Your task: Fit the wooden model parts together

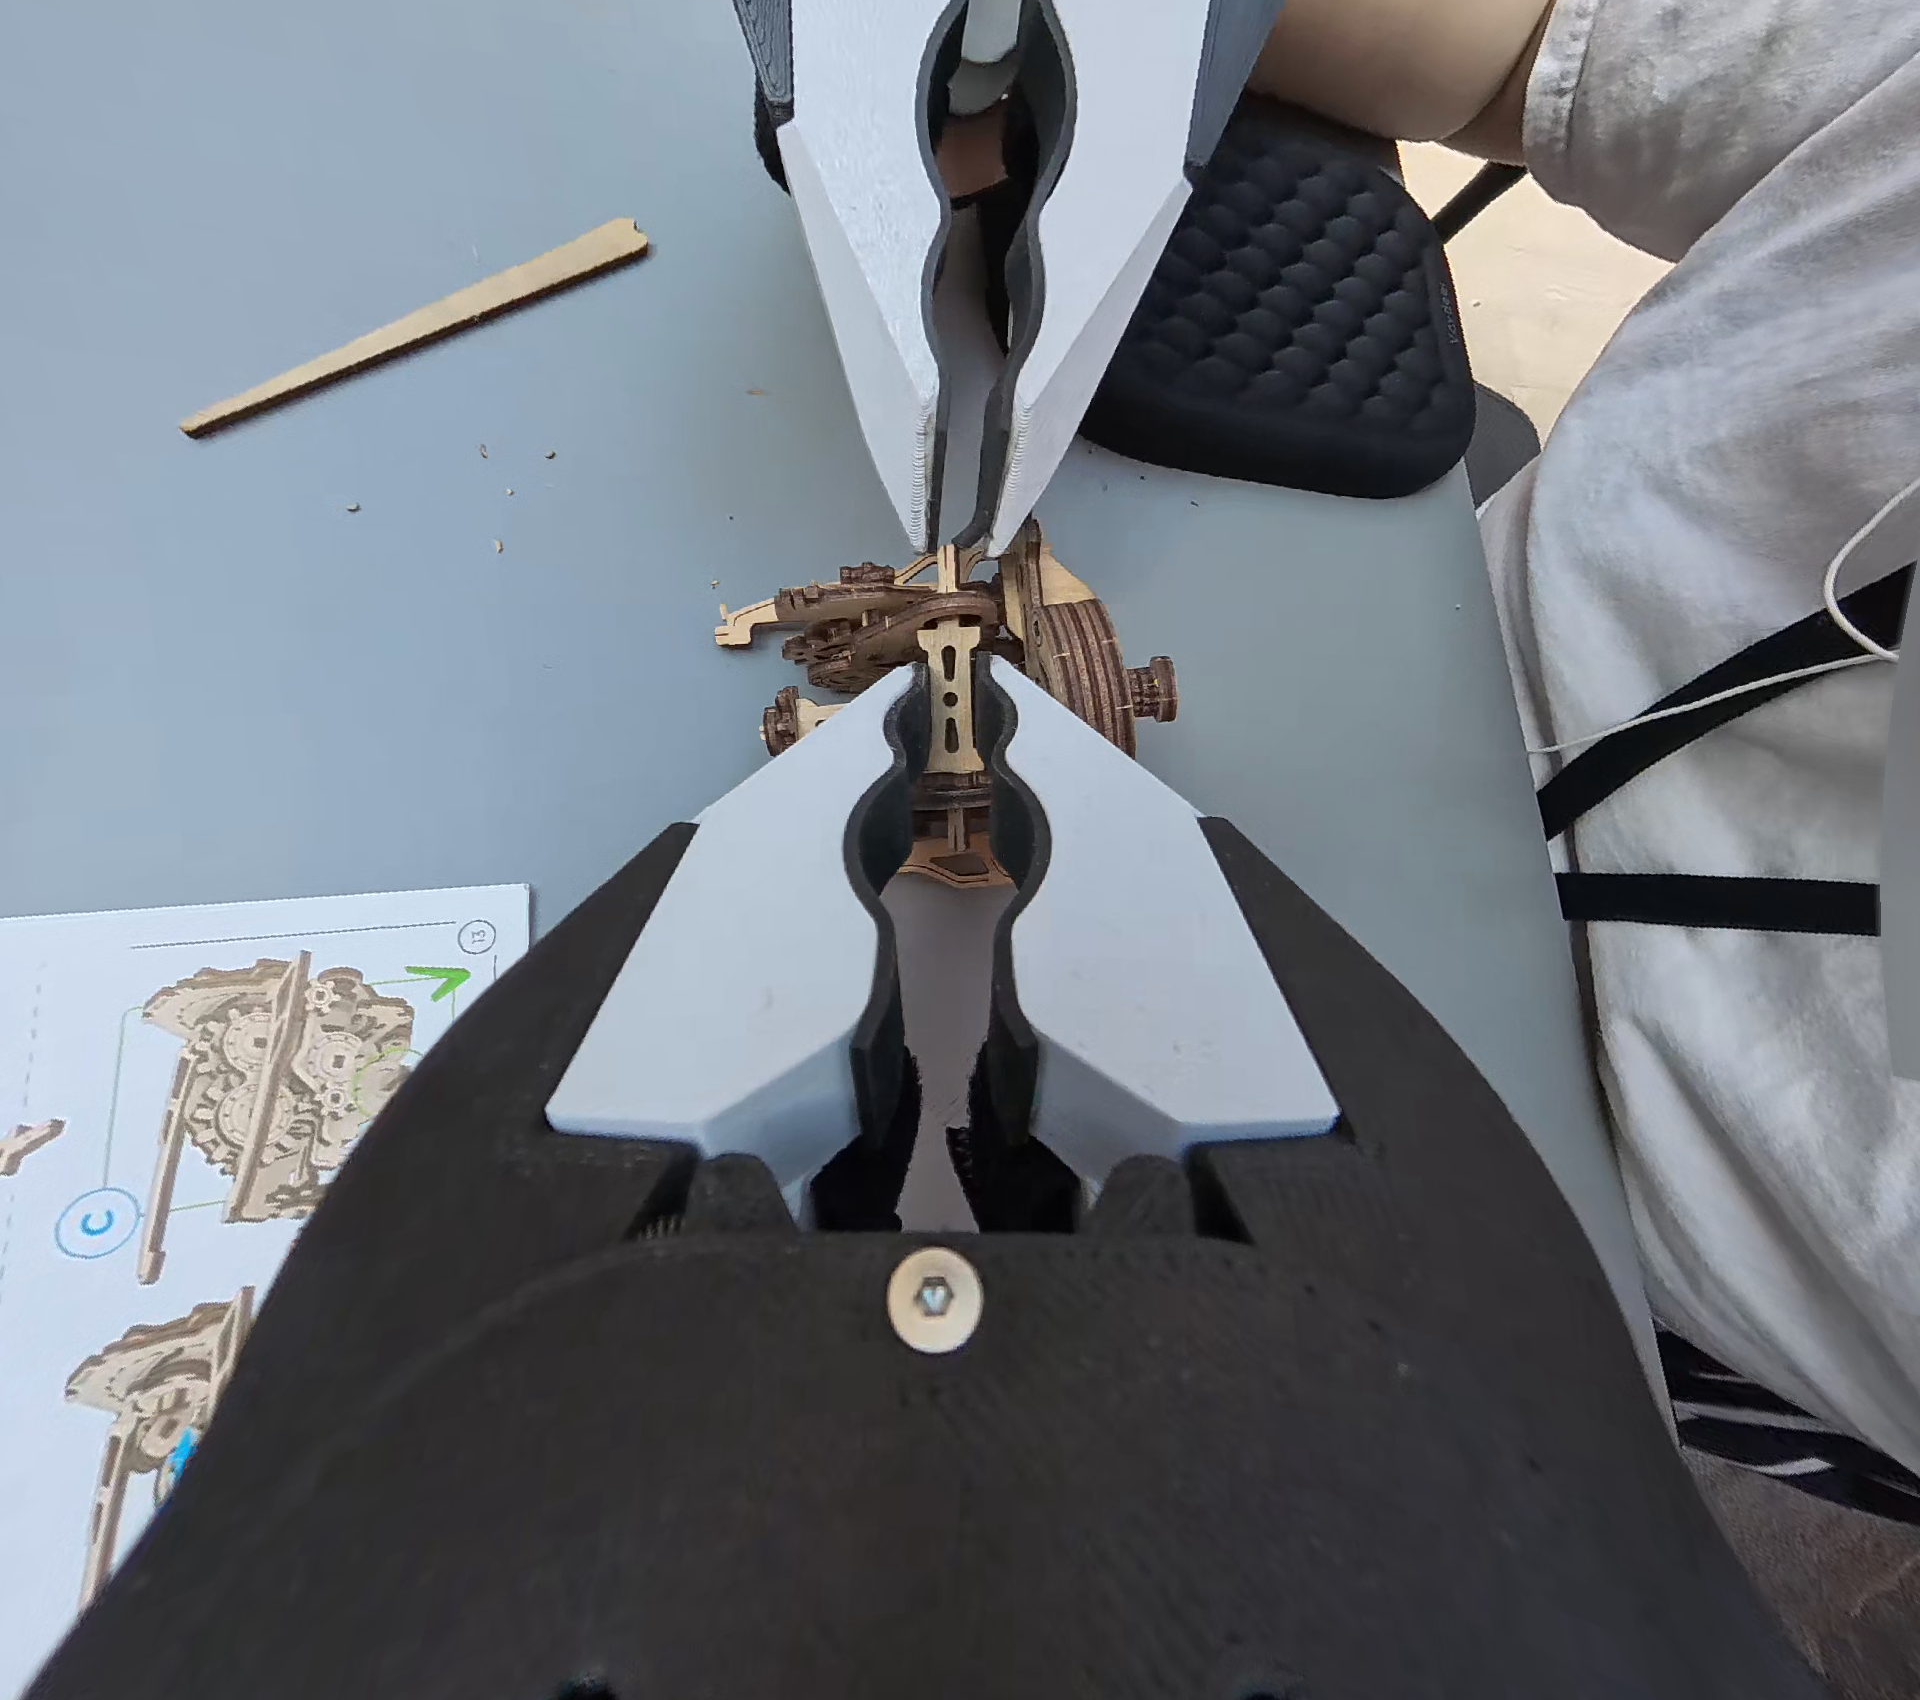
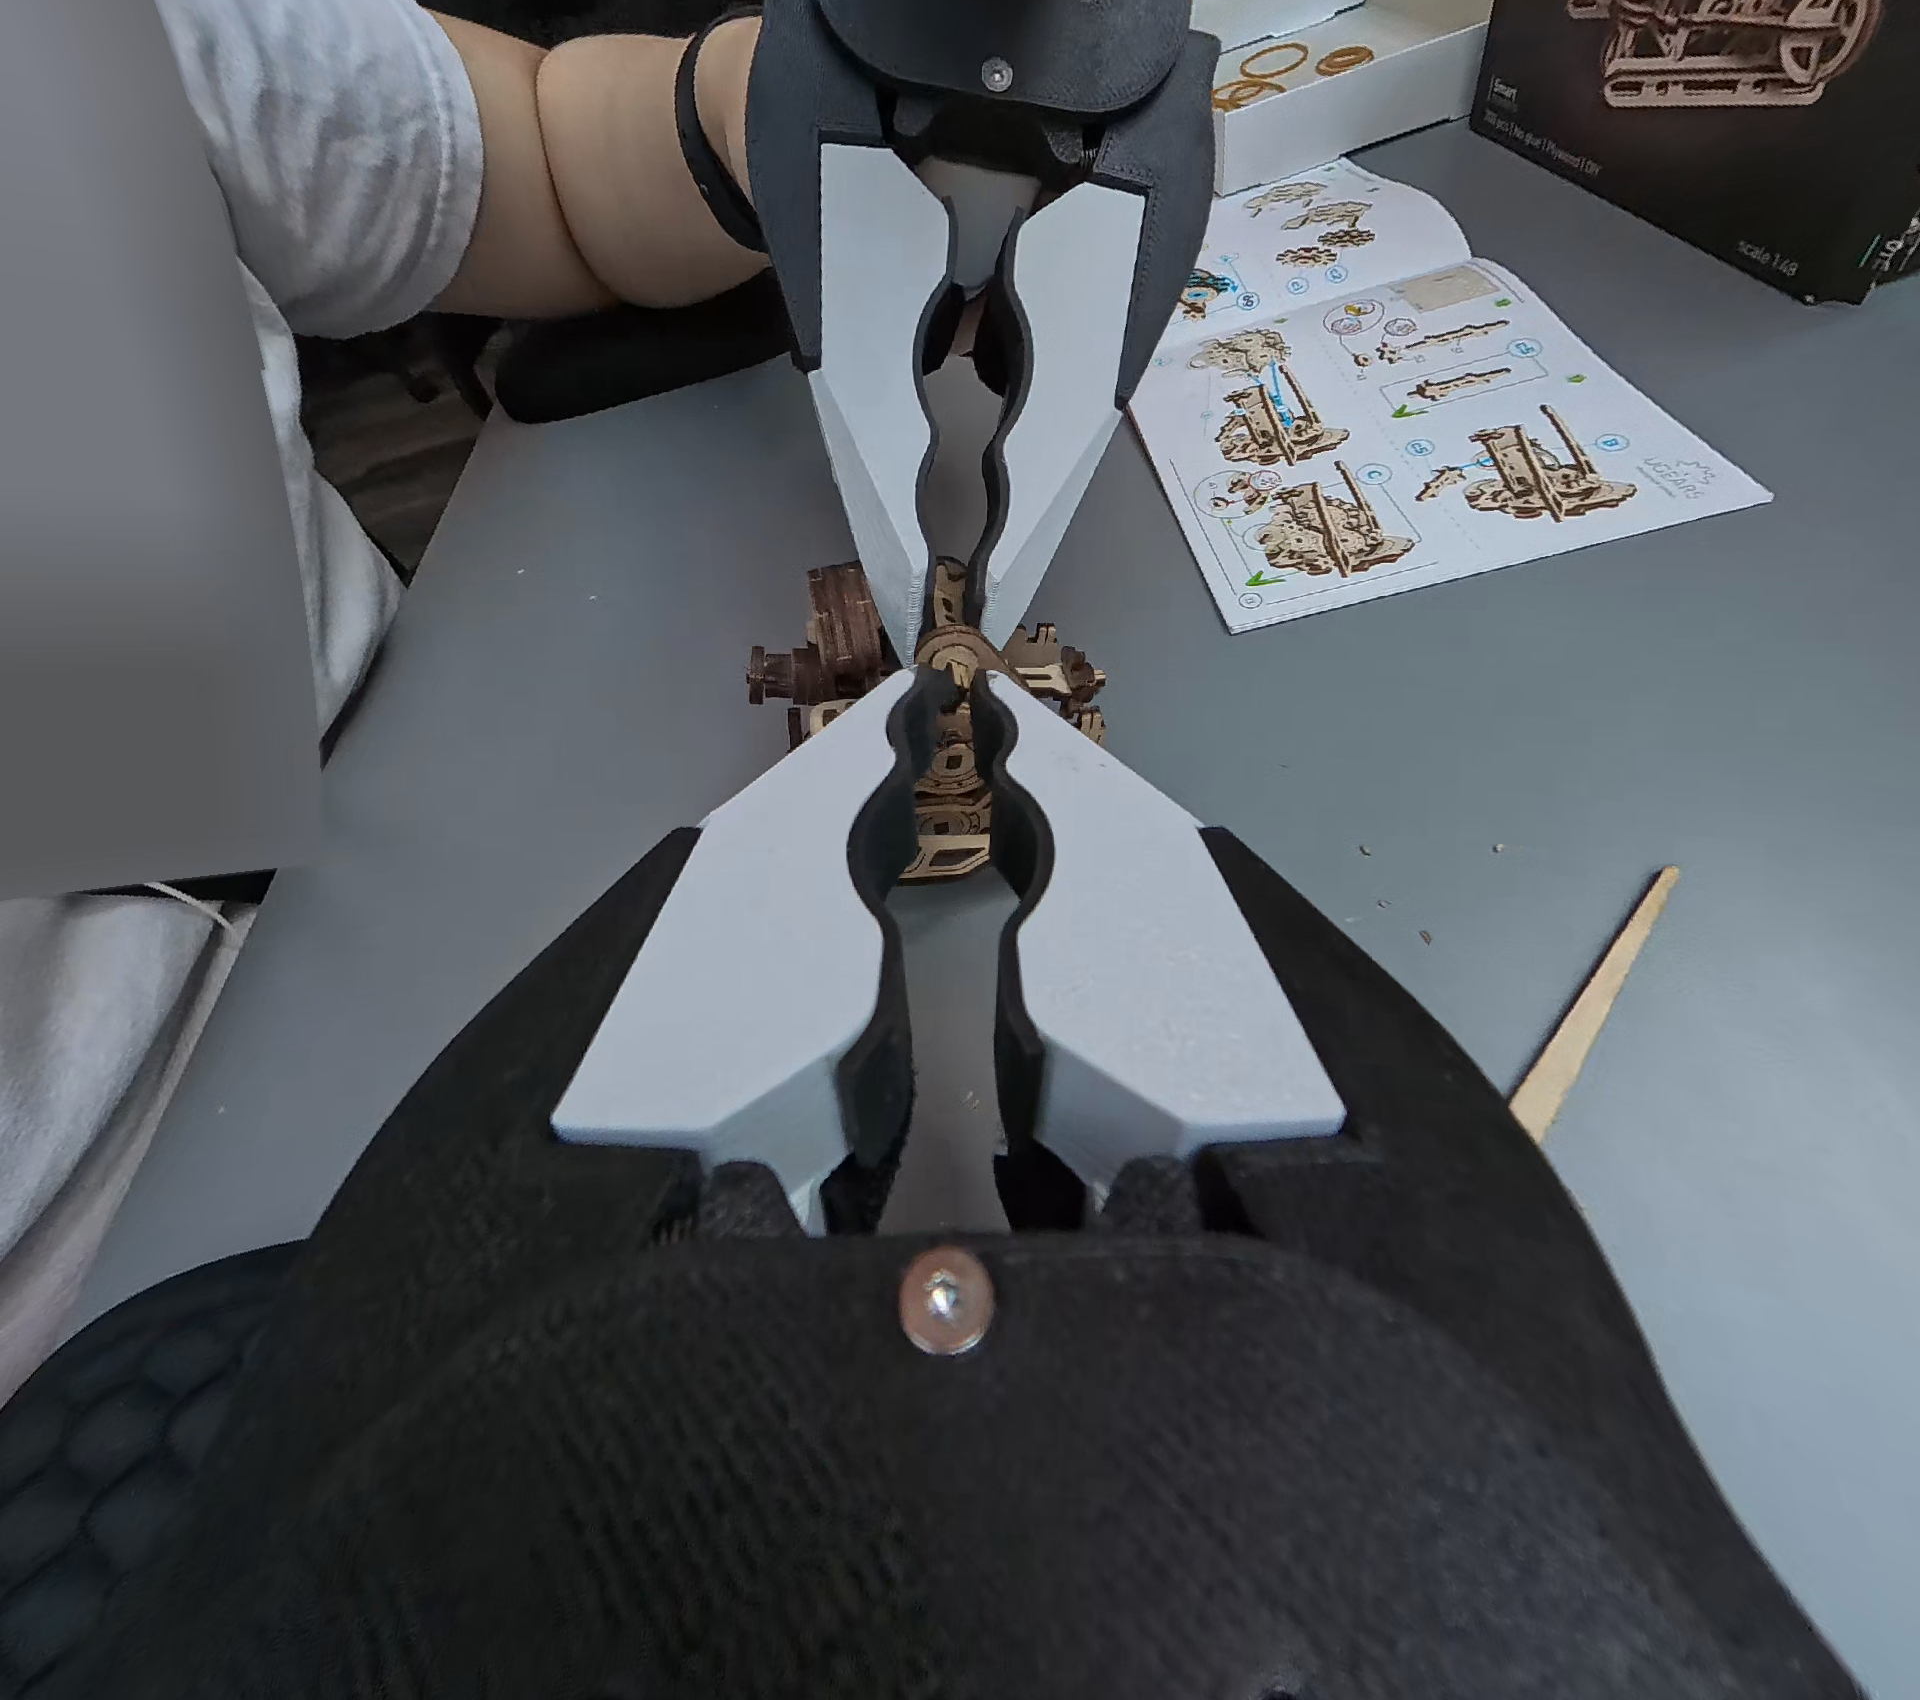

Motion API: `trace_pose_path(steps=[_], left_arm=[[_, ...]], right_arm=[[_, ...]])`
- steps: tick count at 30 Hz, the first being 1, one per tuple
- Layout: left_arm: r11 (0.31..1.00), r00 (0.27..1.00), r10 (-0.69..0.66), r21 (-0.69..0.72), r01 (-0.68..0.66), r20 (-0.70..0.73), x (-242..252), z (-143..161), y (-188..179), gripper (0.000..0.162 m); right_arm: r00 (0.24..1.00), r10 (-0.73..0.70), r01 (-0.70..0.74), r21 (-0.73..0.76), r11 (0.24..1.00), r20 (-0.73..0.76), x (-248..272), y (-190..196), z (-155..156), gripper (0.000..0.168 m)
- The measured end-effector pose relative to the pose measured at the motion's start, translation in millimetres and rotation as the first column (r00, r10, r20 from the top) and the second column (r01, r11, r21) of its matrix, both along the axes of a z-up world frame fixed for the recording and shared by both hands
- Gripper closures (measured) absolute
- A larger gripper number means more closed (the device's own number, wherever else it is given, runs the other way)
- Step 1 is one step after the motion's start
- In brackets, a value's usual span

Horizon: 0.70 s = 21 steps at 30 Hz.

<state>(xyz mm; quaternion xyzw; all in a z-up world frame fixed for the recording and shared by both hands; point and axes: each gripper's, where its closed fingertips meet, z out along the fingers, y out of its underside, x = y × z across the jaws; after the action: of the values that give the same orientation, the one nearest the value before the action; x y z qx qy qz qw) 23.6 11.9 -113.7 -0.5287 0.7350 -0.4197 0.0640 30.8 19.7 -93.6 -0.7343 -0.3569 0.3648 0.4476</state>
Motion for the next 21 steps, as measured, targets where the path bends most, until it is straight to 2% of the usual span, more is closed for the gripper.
trace_pose_path(steps=[2,6,9,11,13,16,18,20,21], left_arm=[[1.000,0.999,0.017,-0.019,-0.017,0.045,4.7,4.5,2.3,0.157],[0.996,0.966,0.041,-0.085,-0.020,0.256,25.1,25.3,-1.8,0.157],[0.998,0.873,0.021,-0.066,0.012,0.488,39.8,37.5,-5.2,0.157],[0.994,0.820,0.016,-0.098,0.049,0.573,39.9,40.3,-10.5,0.157],[0.988,0.796,0.028,-0.139,0.071,0.604,36.7,44.4,-13.2,0.157],[0.990,0.752,0.060,-0.137,0.041,0.656,30.7,52.3,-7.5,0.157],[0.988,0.737,0.080,-0.151,0.031,0.671,24.4,55.8,-3.8,0.157],[0.987,0.730,0.086,-0.158,0.030,0.678,19.4,58.5,-2.2,0.157],[0.987,0.735,0.089,-0.159,0.025,0.672,18.6,58.6,-1.7,0.157]], right_arm=[[0.999,-0.043,0.042,0.035,0.998,0.017,8.6,4.8,9.0,0.164],[0.986,-0.130,0.121,0.093,0.988,0.106,33.3,13.2,22.9,0.157],[0.979,-0.120,0.106,0.093,0.990,0.165,41.4,8.3,32.3,0.152],[0.977,-0.109,0.087,0.122,0.989,0.185,43.3,3.8,42.1,0.154],[0.978,-0.038,0.010,0.133,0.991,0.206,37.4,-7.4,48.2,0.158],[0.944,-0.036,0.001,0.105,0.994,0.329,41.9,-7.3,37.5,0.158],[0.934,-0.015,-0.021,0.096,0.995,0.358,39.4,-8.9,33.8,0.156],[0.936,-0.051,0.003,0.137,0.991,0.347,41.7,-6.0,38.6,0.154],[0.942,-0.080,0.032,0.148,0.988,0.325,45.3,-4.8,41.6,0.147]])
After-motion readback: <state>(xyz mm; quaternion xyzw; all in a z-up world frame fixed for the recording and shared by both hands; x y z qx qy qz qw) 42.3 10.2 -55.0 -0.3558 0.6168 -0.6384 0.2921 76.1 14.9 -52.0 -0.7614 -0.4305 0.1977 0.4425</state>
